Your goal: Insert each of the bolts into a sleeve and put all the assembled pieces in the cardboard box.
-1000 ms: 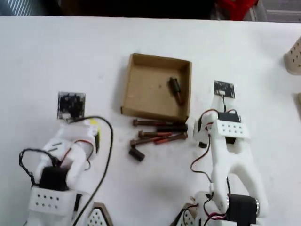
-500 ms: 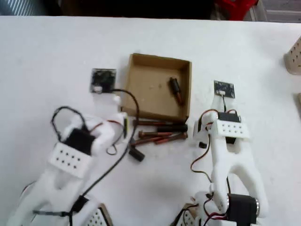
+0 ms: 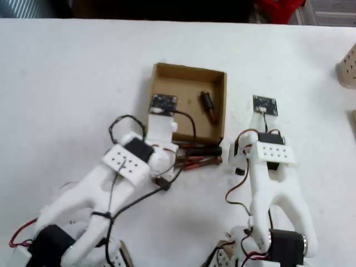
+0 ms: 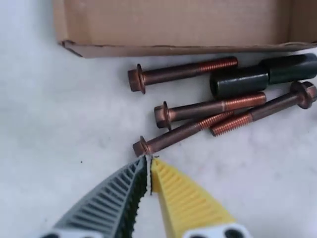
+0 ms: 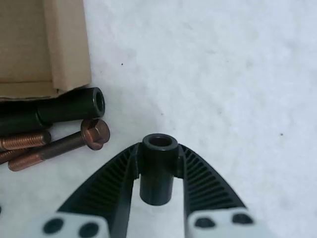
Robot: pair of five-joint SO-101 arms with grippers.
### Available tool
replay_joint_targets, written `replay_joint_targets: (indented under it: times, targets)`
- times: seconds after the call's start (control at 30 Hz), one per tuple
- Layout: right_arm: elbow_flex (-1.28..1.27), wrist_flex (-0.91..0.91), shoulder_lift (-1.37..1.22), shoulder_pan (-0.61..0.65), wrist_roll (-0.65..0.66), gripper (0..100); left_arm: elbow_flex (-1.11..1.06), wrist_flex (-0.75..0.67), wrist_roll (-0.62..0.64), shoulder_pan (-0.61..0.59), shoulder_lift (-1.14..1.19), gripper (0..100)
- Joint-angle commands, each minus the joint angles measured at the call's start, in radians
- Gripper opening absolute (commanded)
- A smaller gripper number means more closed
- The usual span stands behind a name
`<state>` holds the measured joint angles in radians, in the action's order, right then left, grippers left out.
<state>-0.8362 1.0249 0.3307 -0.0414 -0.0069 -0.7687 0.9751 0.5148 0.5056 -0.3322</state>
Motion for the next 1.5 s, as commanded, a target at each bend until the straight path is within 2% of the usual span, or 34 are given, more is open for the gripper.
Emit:
replay_joint_targets:
  times: [0.0, 0.27, 0.43, 0.5, 0.8, 1.0, 1.23, 1.37, 1.47]
  targets:
    - [0.006, -0.008, 0.004, 0.007, 0.012, 1.7, 0.048, -0.034, 0.021, 0.05, 0.01, 5]
    - [-0.003, -0.01, 0.004, 0.012, 0.012, 1.7, 0.035, -0.032, 0.025, 0.134, 0.013, 6]
    - [-0.003, -0.01, 0.004, 0.012, 0.012, 1.7, -0.025, -0.04, 0.023, 0.125, 0.013, 25]
    - [-0.003, -0.01, 0.004, 0.012, 0.012, 1.7, -0.037, -0.04, 0.02, 0.125, 0.016, 28]
    - [-0.009, -0.01, 0.004, 0.012, 0.012, 1.7, -0.041, -0.094, -0.048, -0.021, 0.021, 23]
    - [-0.015, -0.01, 0.004, 0.013, 0.012, 1.7, -0.043, -0.098, -0.109, -0.021, 0.03, 23]
    - [-0.018, -0.01, 0.004, 0.013, 0.012, 1.7, 0.061, -0.1, -0.16, -0.027, 0.291, 23]
    - [-0.018, -0.01, 0.004, 0.013, 0.012, 1.7, 0.166, -0.014, -0.166, -0.028, 0.409, 23]
    - [-0.018, -0.01, 0.004, 0.013, 0.012, 1.7, 0.181, 0.002, -0.17, -0.028, 0.421, 17]
